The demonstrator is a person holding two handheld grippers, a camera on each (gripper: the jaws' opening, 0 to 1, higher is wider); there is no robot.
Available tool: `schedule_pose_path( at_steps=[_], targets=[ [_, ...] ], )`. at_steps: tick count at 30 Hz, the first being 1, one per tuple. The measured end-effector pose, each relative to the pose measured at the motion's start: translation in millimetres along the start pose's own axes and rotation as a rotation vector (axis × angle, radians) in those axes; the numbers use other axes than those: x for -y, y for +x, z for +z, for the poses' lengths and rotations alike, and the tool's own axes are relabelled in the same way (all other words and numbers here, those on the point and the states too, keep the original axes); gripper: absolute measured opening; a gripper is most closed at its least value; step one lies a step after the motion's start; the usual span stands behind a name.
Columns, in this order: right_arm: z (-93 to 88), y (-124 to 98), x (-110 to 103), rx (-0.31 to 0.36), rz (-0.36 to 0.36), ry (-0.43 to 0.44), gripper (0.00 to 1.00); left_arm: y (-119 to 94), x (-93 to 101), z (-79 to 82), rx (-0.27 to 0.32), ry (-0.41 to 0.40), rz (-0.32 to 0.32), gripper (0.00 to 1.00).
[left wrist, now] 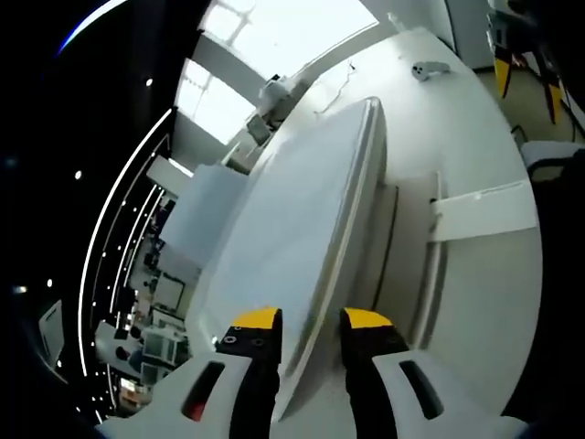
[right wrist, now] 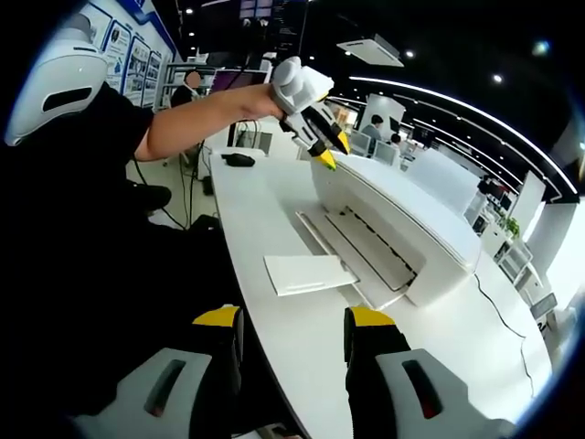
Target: Remove the paper from the printer output slot and place it on top of the printer
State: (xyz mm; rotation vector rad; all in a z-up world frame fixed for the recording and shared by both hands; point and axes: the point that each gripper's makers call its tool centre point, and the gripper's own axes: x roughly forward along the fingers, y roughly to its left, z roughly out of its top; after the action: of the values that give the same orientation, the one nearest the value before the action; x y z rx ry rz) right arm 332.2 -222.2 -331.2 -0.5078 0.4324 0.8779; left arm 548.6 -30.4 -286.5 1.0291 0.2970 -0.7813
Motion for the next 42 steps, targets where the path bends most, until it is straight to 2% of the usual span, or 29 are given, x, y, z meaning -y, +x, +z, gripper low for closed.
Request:
schedule_pose_path(
  at_steps=[3,7,15,24,42],
  targets=[
    [0.9,-0.5,-0.4,-0.002,-0.002,-0.004,0.40,-4.1,0.3,1.0,0.024,-0.028,-0.013,0.30],
    [3.2,-1.1,-0.2,0.001,-0.004,-0.008,0.40,-9.0,8.1,7.0,0.090,-0.105,-0.079,0.34],
    [4.7,0.5,-1.7,0.005,-0.001,-0.009,0.40,-14.9,16.9,-1.3,0.114,-0.151,-0.120,0.36],
    [5.4,-3.3,0.6,0.005,-0.012,-0.013,0.41,-20.8,16.3,-14.0,0.142,-0.221,-0.093,0.38],
    [8.1,-3.2,-3.1,0.011,-0.009,-0.021,0.41,-44.4,23.5,-25.0,0.140,-0.239,-0.083,0.38]
  ],
)
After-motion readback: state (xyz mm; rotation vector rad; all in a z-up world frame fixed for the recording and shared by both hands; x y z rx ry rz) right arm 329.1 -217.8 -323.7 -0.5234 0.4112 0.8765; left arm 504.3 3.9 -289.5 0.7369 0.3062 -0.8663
